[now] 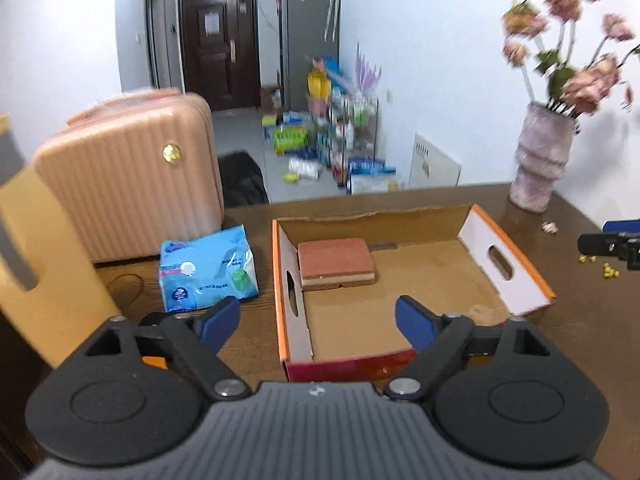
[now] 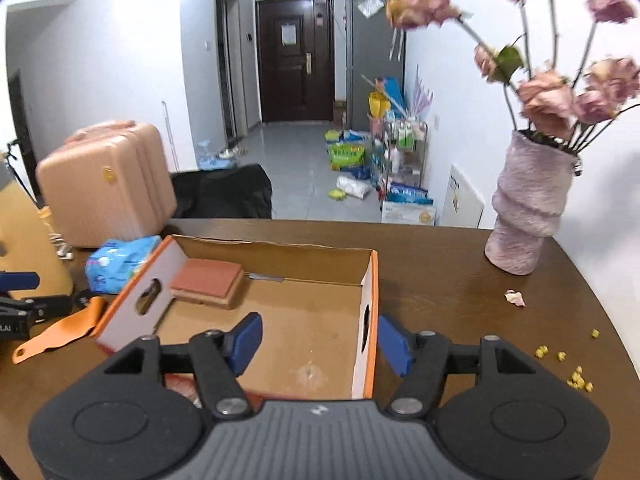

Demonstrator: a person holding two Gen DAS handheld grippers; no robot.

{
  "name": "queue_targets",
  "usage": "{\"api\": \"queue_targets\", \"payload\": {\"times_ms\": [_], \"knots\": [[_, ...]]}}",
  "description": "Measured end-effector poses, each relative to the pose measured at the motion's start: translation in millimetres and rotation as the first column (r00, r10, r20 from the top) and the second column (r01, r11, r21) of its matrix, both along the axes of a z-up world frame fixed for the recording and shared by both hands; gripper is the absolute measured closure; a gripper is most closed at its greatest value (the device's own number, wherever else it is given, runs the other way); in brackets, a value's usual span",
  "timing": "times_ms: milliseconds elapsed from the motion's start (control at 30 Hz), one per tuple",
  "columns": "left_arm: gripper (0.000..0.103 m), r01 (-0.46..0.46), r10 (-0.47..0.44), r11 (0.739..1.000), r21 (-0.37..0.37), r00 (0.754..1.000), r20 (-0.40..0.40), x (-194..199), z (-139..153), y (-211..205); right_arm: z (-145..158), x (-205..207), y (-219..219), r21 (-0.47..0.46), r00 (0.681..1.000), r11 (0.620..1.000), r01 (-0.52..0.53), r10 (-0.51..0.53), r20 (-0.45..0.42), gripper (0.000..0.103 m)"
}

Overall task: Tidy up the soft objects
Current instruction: 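Withdraw both tools back toward the remaining soft items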

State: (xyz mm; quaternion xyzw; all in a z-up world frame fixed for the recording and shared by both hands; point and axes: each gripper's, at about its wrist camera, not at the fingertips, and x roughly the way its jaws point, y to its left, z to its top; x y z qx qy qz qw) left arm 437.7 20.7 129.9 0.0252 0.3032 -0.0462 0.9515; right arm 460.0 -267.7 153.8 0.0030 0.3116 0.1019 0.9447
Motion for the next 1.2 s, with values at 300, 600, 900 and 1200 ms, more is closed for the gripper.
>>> {"api": "queue_targets", "payload": {"times_ms": [300,600,900,1200], "knots": [[0.002,-0.061,0.052,0.998,0.034,0.972,0.231,-147,-15,0,-21,-134,-6,0.098,0.986,0.994,-0.048,0.032,0.163,0.027],[0.000,-0.078,0.078,0.997,-0.010,0.968,0.239,-267,-68,5,-81,-268,19,0.052,0.971,0.998,-0.021,0.008,0.238,0.020],[0.000,-0.136,0.138,0.990,-0.028,0.948,0.286,-356,-104,14,-123,-371,38,0.082,0.942,0.997,0.009,-0.036,0.333,0.008],[0.000,-0.102,0.112,0.993,-0.051,0.959,0.261,-372,-122,19,-135,-403,53,0.040,0.942,0.999,0.008,-0.021,0.334,0.008]]}}
